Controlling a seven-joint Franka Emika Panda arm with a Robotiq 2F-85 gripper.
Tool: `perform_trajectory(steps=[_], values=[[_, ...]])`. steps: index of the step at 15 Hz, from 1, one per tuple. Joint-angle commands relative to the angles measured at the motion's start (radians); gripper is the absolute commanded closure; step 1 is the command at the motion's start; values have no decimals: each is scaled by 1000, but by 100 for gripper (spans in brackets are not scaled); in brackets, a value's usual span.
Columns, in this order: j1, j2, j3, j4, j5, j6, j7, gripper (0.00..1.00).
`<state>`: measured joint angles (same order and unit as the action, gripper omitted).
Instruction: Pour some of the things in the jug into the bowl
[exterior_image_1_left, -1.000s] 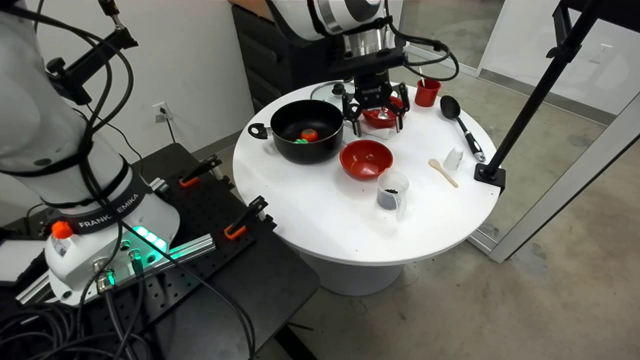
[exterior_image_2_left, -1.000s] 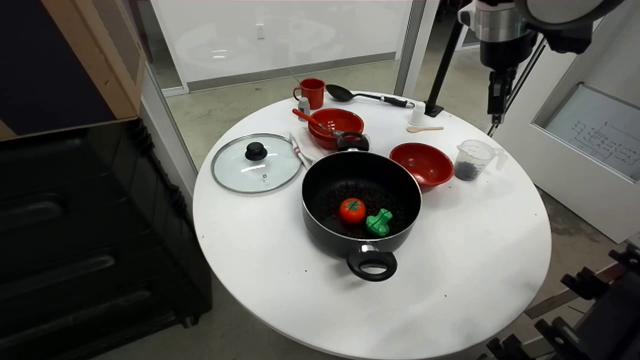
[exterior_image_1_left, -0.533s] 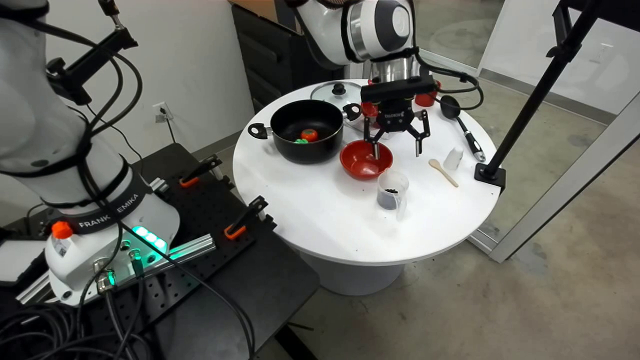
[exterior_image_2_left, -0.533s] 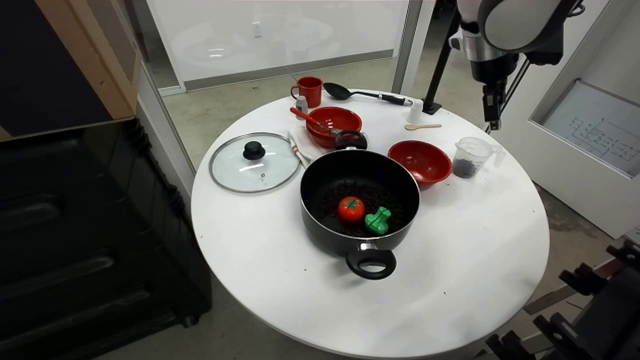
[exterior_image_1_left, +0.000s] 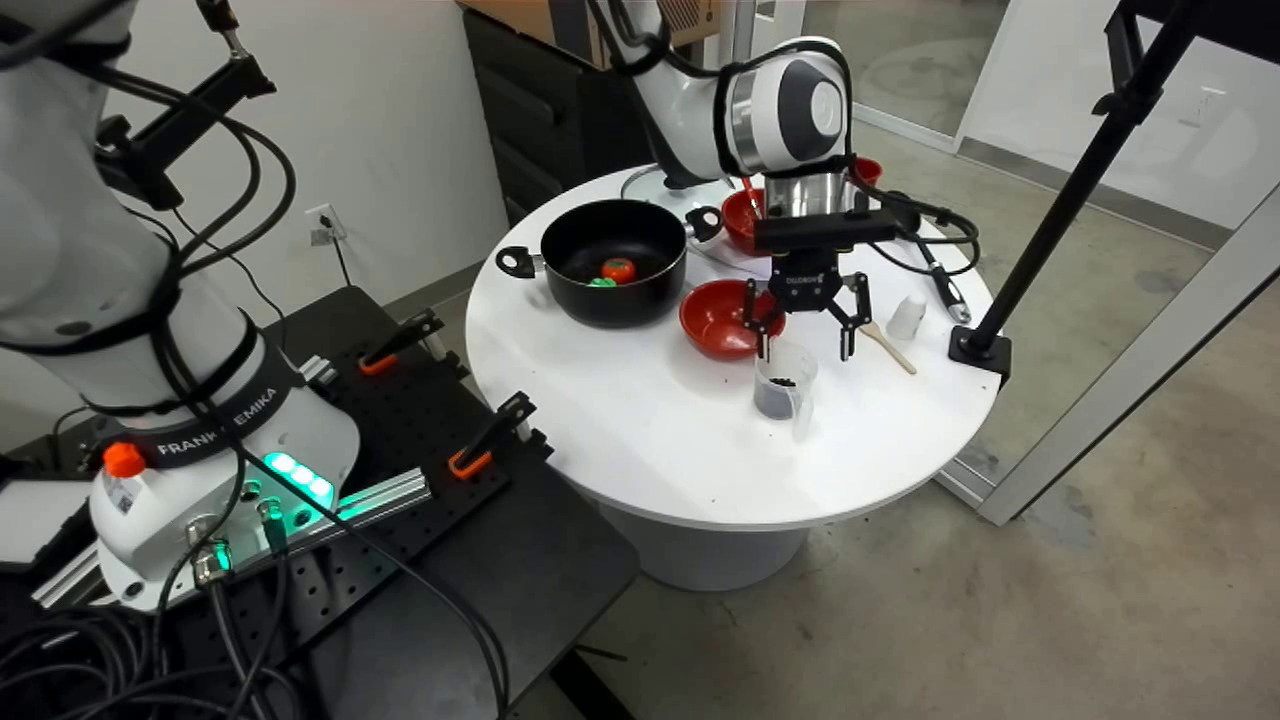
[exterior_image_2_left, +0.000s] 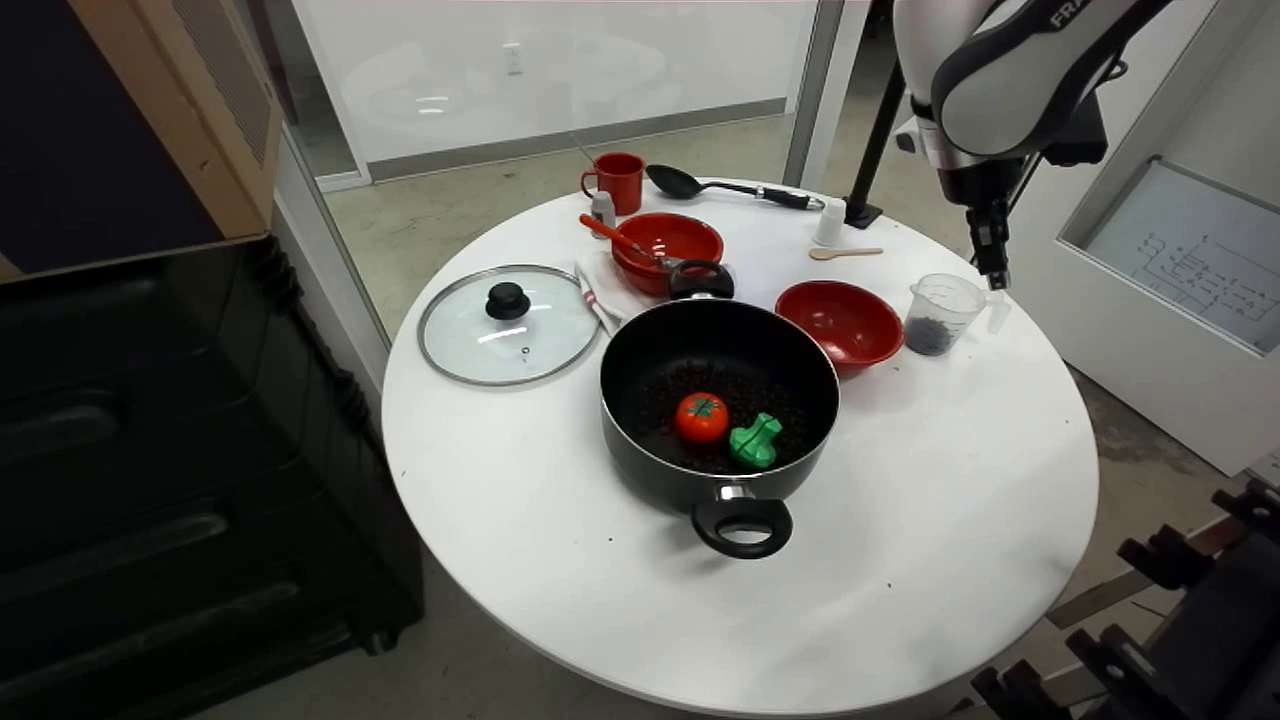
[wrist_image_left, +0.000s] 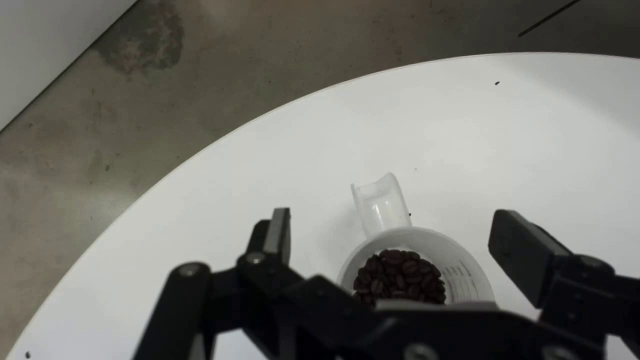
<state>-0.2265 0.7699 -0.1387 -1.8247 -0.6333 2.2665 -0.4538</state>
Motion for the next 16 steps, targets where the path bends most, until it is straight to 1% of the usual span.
perform_trajectory(steps=[1,7,14,15,16], values=[[-20,47,4,60,13,-44,-99,0],[-48,83,8,83,14,-40,-202,0],[-46,145,8,128,17,-42,-266,0],[-45,154,7,137,18,-45,-266,25],[-43,161,7,145,19,-48,-269,26]])
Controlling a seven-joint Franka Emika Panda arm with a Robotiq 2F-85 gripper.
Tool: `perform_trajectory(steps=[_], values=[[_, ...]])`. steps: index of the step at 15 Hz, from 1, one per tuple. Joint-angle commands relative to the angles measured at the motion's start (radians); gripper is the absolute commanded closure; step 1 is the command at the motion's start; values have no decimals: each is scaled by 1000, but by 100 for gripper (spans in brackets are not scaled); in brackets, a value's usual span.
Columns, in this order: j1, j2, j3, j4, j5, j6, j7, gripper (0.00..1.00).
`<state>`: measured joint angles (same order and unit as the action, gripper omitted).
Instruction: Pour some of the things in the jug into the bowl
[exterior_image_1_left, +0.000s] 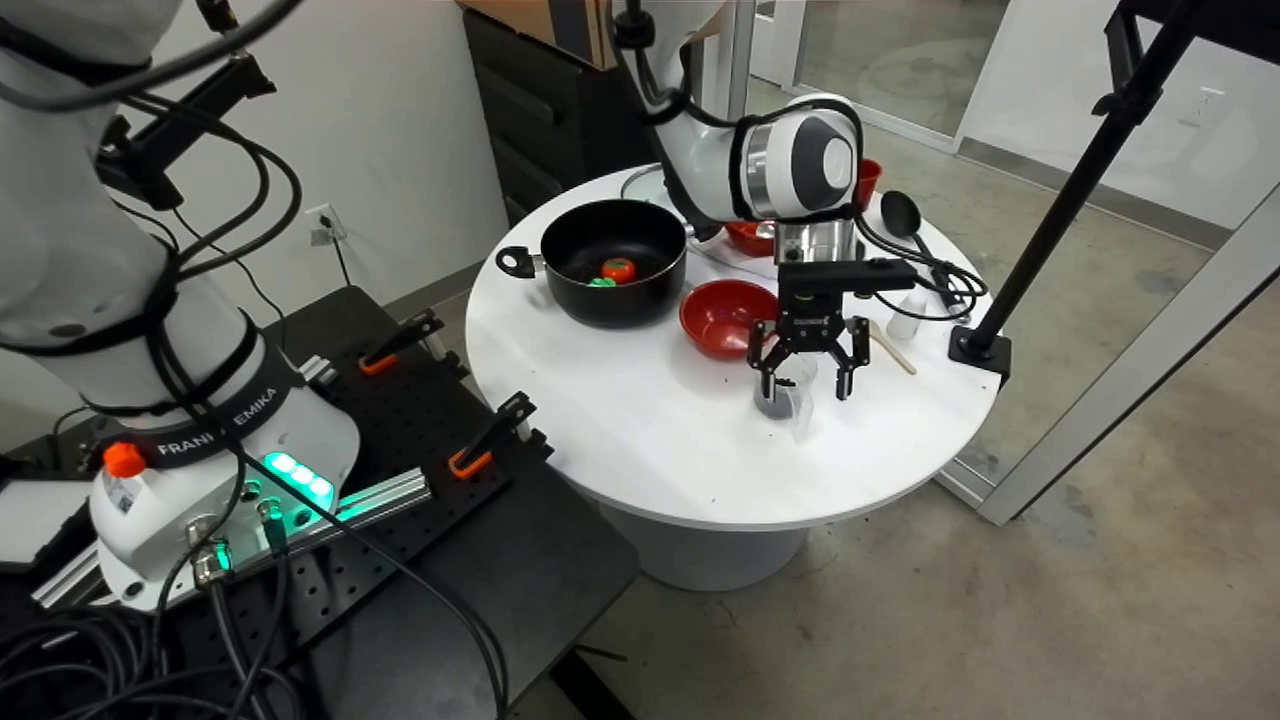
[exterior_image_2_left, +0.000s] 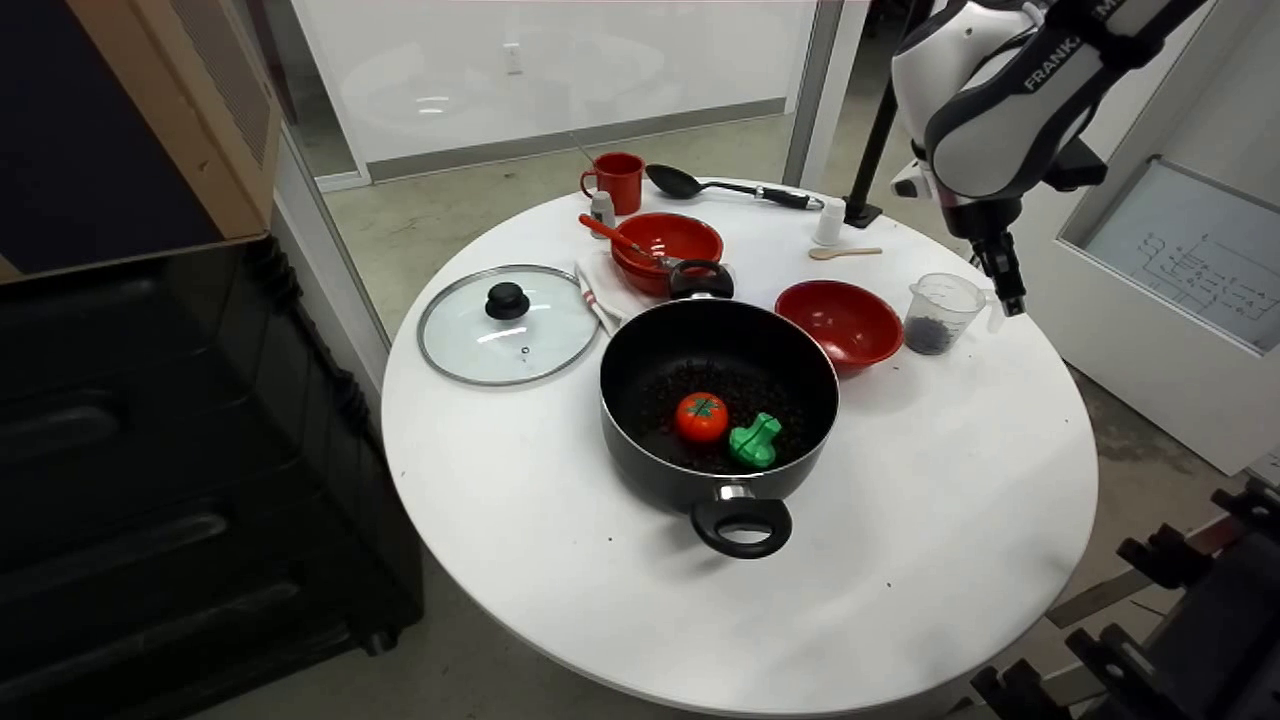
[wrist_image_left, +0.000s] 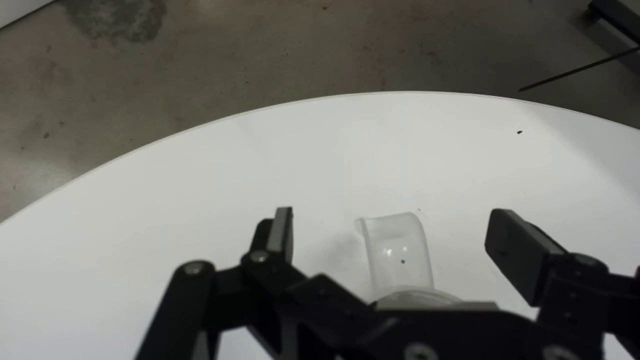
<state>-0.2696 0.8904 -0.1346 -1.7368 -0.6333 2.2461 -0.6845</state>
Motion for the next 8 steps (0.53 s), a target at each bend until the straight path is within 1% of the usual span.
perform_trajectory(steps=[1,5,8], values=[[-1,48,5,64,22,-30,-44,34],[-2,69,7,89,28,-32,-54,63],[-5,75,10,100,45,-34,-60,87]])
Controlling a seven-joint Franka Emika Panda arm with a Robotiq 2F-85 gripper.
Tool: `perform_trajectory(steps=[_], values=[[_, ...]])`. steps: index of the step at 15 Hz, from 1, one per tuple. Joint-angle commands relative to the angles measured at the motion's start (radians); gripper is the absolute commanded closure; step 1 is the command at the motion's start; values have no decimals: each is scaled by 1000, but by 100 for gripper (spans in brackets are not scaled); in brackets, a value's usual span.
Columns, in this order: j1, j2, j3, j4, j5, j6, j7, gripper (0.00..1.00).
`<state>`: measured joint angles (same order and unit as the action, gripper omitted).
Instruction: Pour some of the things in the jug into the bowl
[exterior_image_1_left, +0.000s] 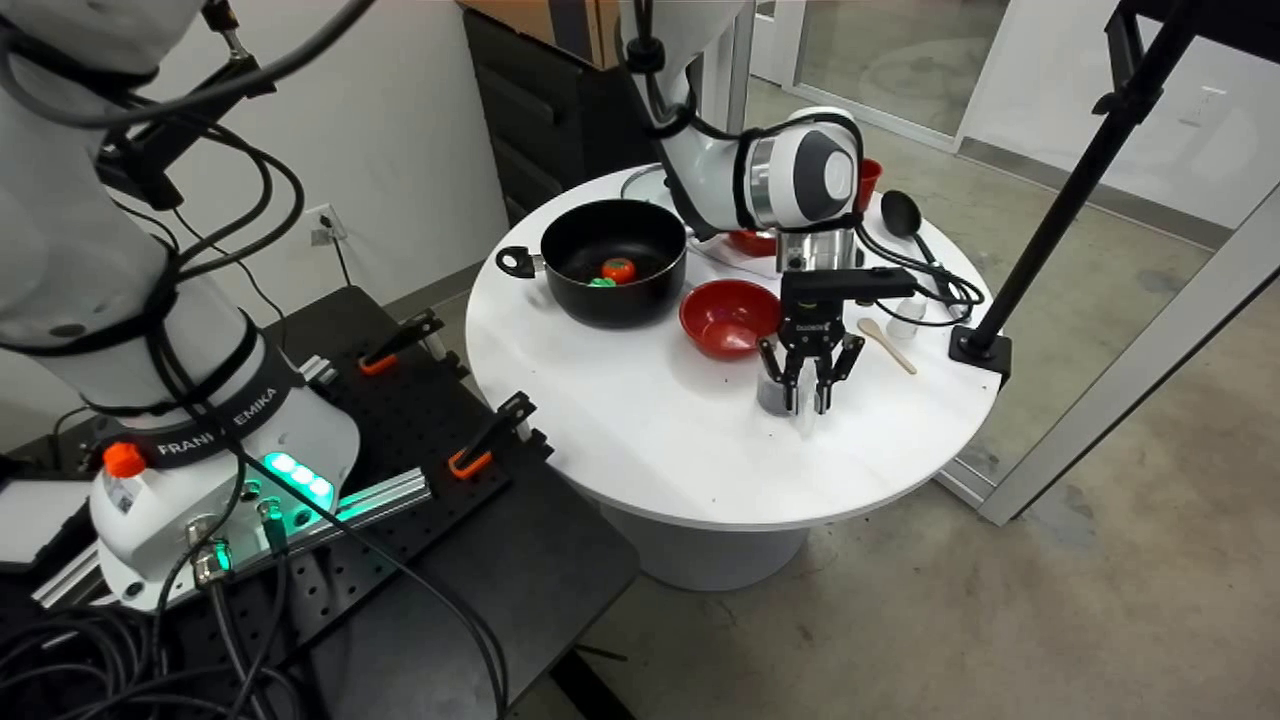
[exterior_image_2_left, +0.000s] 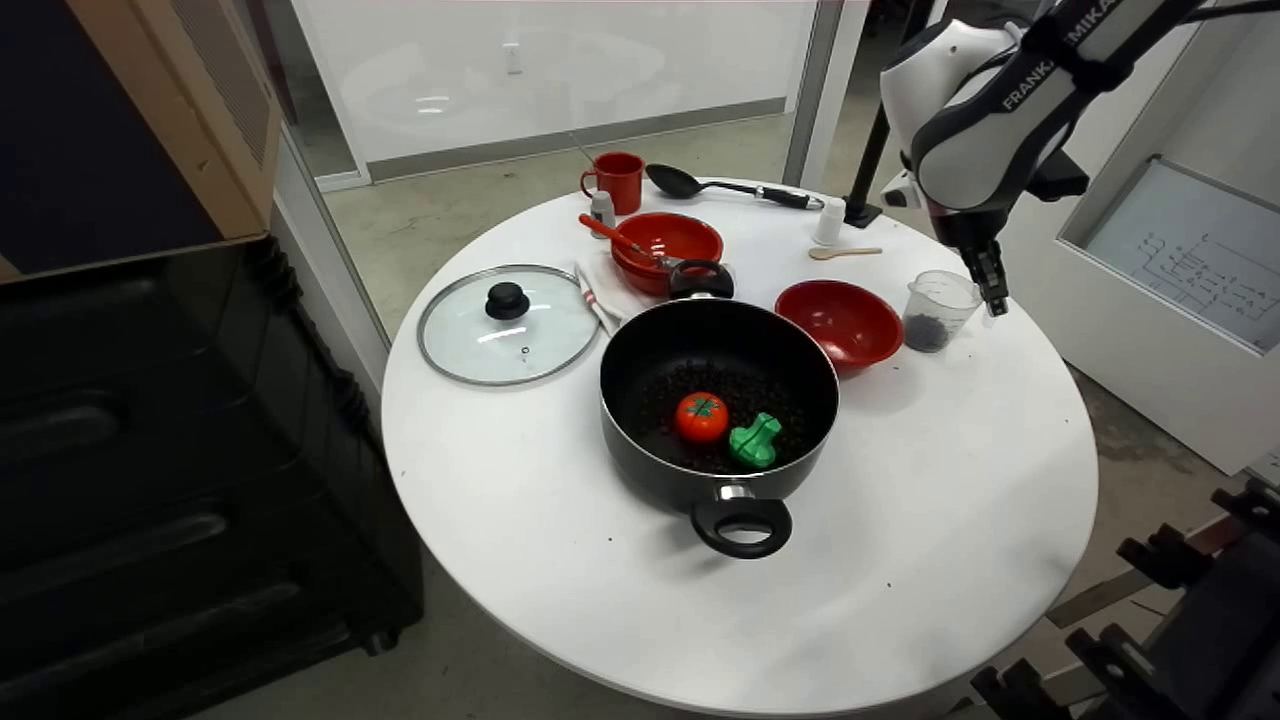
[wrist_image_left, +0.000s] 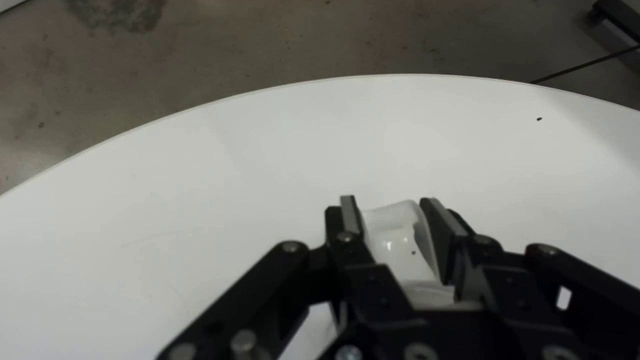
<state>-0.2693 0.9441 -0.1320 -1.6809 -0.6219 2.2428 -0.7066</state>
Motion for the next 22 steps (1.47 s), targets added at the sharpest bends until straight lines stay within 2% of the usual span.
perform_trajectory(steps=[1,7,10,19,22], values=[[-6,20,8,45,43,-31,-36,94],[1,-34,20,12,140,-75,-38,93],[20,-76,18,-16,148,-81,-13,93],[116,-206,-3,-94,85,-117,65,93],[178,-246,-13,-126,25,-146,124,93]])
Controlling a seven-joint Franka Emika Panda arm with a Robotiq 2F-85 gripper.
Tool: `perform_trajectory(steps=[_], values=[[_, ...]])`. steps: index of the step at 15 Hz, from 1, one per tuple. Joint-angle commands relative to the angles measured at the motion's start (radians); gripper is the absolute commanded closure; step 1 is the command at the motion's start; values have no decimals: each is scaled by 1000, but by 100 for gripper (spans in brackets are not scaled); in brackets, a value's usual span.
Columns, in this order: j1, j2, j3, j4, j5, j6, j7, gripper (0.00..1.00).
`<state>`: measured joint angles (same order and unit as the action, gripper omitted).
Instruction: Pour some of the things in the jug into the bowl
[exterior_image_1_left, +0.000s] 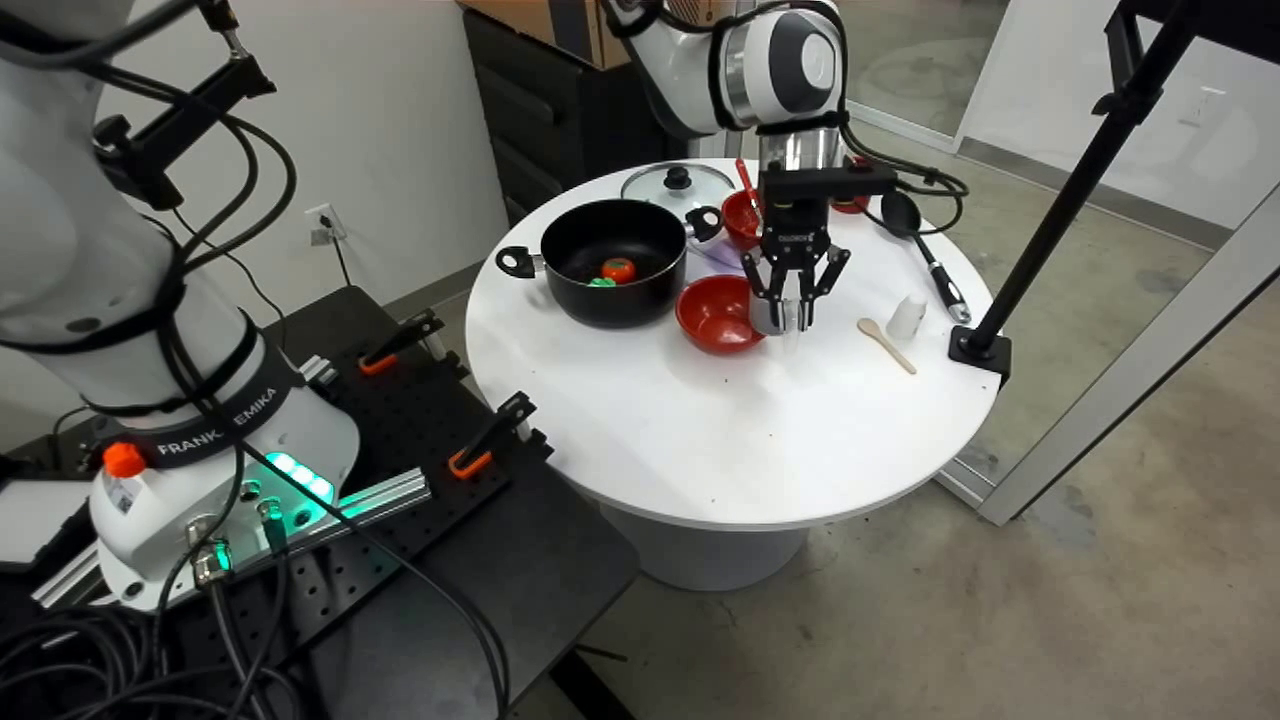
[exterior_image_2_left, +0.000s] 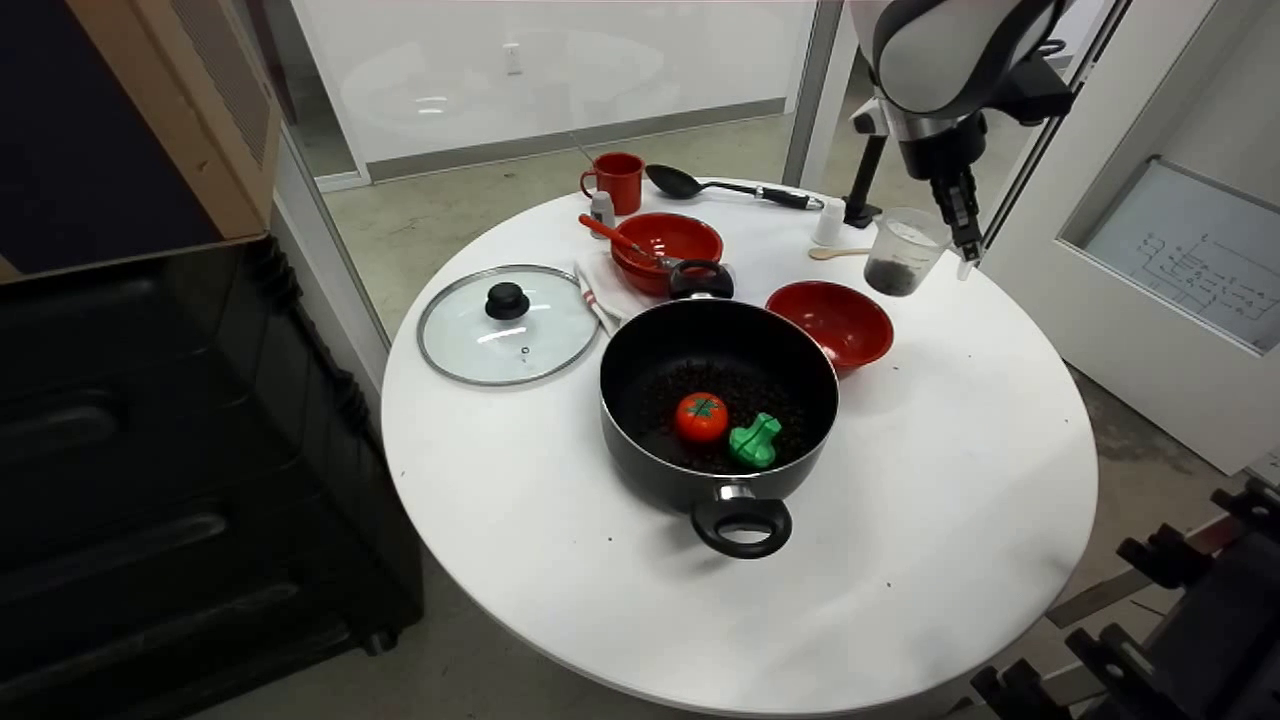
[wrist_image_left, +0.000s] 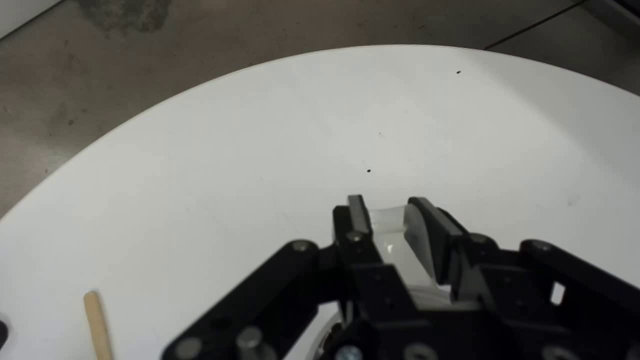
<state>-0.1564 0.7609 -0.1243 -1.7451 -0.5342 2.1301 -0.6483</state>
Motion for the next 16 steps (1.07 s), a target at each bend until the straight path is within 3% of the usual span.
perform_trajectory(steps=[1,8,16], values=[[85,-73,-21,-73,-93,-45,94,93],[229,-75,0,-117,-370,-175,407,93],[316,-17,51,-141,-581,-347,721,93]])
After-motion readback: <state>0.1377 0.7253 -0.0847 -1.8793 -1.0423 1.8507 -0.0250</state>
